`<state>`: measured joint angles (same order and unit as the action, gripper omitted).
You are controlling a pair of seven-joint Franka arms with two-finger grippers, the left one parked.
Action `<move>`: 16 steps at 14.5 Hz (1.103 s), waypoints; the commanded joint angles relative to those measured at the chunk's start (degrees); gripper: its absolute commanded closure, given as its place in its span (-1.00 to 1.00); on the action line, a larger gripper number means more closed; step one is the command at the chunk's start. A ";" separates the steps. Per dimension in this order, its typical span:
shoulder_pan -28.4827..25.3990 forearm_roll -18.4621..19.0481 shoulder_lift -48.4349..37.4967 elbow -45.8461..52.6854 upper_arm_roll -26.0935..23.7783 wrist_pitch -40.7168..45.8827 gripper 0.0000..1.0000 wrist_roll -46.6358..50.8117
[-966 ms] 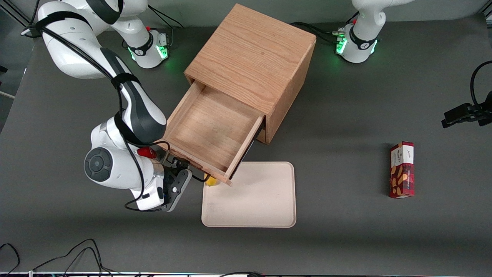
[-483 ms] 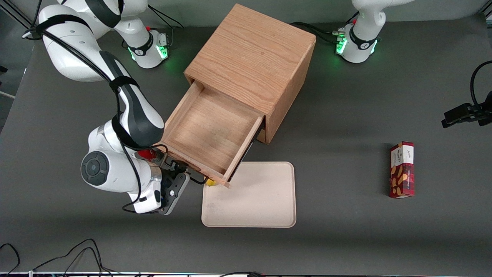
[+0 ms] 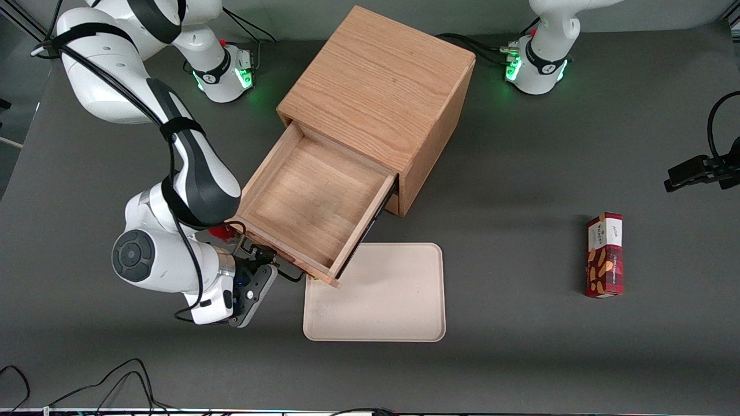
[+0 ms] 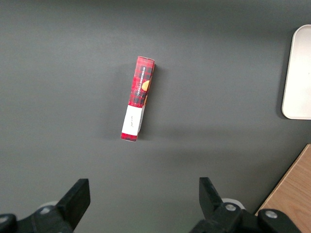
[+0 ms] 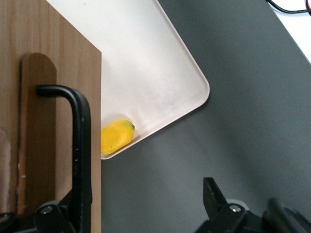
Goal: Open upper drawer
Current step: 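Keep pulling the upper drawer further open with the right gripper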
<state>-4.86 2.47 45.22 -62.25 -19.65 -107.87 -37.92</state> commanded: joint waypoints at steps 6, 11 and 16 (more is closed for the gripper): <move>-0.06 1.48 1.54 6.00 6.02 -2.52 -1.00 0.57; -0.85 1.40 0.66 6.00 5.94 -2.26 -1.00 1.09; -1.47 1.31 -1.18 6.00 5.32 -0.33 -1.00 3.64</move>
<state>-5.71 2.49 45.06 -57.46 -14.71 -109.07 -36.64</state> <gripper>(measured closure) 0.000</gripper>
